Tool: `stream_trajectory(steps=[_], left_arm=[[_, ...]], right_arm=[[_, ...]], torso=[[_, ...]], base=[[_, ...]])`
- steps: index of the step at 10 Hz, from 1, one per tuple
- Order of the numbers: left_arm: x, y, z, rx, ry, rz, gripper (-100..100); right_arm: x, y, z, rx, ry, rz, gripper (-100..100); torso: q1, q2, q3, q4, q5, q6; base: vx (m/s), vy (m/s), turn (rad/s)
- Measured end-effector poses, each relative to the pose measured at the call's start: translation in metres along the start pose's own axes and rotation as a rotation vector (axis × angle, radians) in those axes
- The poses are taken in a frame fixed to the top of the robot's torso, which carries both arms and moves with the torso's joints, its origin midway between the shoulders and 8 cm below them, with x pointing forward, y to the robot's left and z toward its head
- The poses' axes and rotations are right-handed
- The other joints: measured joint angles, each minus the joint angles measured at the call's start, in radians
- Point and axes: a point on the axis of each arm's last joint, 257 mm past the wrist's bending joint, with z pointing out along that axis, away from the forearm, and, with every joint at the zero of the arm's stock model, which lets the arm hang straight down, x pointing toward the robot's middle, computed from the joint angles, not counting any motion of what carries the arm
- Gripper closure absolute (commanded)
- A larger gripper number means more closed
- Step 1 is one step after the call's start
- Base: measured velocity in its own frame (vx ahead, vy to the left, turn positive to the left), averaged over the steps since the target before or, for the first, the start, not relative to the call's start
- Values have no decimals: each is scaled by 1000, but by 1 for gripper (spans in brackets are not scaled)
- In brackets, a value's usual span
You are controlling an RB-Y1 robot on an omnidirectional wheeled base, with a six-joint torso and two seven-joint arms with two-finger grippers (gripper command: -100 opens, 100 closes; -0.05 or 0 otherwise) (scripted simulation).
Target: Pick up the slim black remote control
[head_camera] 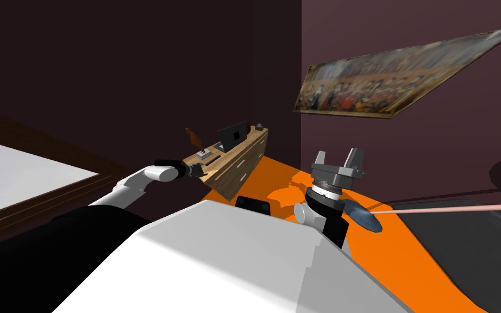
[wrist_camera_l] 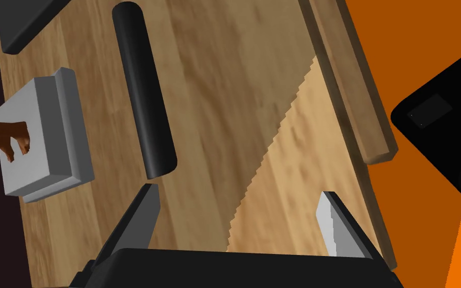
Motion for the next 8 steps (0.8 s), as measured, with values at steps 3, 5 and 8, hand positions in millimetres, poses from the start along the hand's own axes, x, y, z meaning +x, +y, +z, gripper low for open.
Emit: stream_trajectory(steps=[3,5,8], left_arm=[[-30,6,-10,-71,-88,-73,-100],[-48,10,-14,-111,-143,-121,-100],[-75,14,-30,-166,-231,-200,-100]], right_arm=[[0,0,0,0,0,0,0],[0,0,0,0,0,0,0],[0,0,0,0,0,0,0]], torso=[[1,-5,-3,-1,0,0],[3,-3,-2,-1,1,0],[3,-2,-1,0,1,0]], base=[[143,-24,-62],[123,-5,-94],[120,9,-71]])
